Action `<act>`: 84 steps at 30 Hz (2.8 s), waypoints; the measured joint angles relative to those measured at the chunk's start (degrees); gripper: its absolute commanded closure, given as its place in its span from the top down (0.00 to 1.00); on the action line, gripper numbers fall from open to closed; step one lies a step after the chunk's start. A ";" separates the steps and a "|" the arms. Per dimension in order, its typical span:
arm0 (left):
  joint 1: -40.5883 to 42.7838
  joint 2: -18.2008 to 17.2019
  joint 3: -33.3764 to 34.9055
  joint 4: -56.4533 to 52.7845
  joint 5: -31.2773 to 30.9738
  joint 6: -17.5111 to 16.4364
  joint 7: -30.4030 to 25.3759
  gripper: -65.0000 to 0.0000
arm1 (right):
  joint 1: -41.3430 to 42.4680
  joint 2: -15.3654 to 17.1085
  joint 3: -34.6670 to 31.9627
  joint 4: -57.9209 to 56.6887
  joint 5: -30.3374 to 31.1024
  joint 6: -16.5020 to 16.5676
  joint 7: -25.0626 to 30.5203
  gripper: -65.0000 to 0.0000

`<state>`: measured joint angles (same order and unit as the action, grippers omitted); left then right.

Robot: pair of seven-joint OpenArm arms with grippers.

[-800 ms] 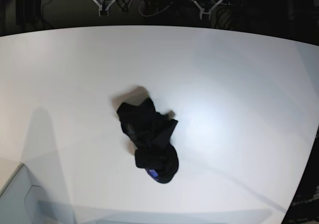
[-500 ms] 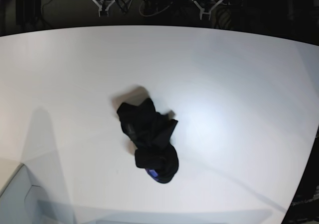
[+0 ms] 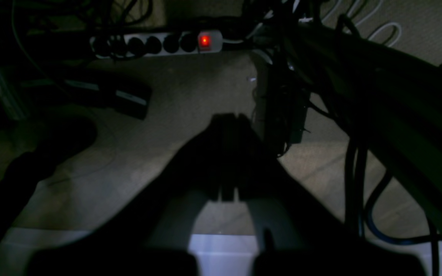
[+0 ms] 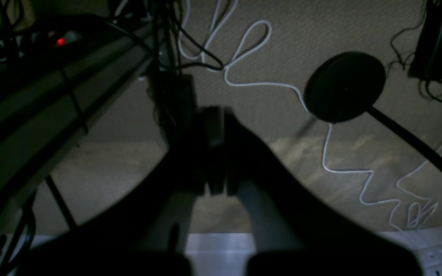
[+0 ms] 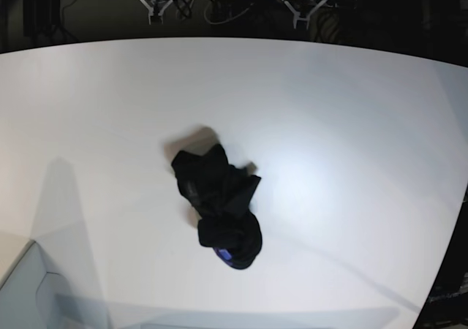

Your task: Layout the t-shirt on the table in an organized manner, then fold the t-shirt properly

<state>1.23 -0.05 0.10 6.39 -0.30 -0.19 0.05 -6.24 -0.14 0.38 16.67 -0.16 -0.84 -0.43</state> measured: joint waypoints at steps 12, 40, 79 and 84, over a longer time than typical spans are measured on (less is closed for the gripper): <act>0.81 -0.87 0.02 0.46 -0.02 0.02 -0.26 0.00 | -0.50 0.00 0.00 0.20 0.02 0.02 0.04 0.00; 52.00 -11.80 -0.17 87.12 -0.11 0.55 0.98 0.00 | -42.88 5.81 7.19 78.60 0.00 1.03 -1.40 0.00; -17.42 -3.48 7.19 69.83 -0.20 -0.09 20.61 0.73 | -25.40 -1.75 -2.54 95.17 0.09 1.05 -21.46 0.59; -24.50 -0.46 10.62 54.16 -0.31 -0.39 10.95 0.73 | -25.24 -1.90 -2.43 95.12 0.11 1.05 -21.44 0.59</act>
<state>-23.27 -0.51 10.72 60.55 -0.60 -0.58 11.00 -31.48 -2.04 -2.04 111.79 -0.05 0.21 -21.87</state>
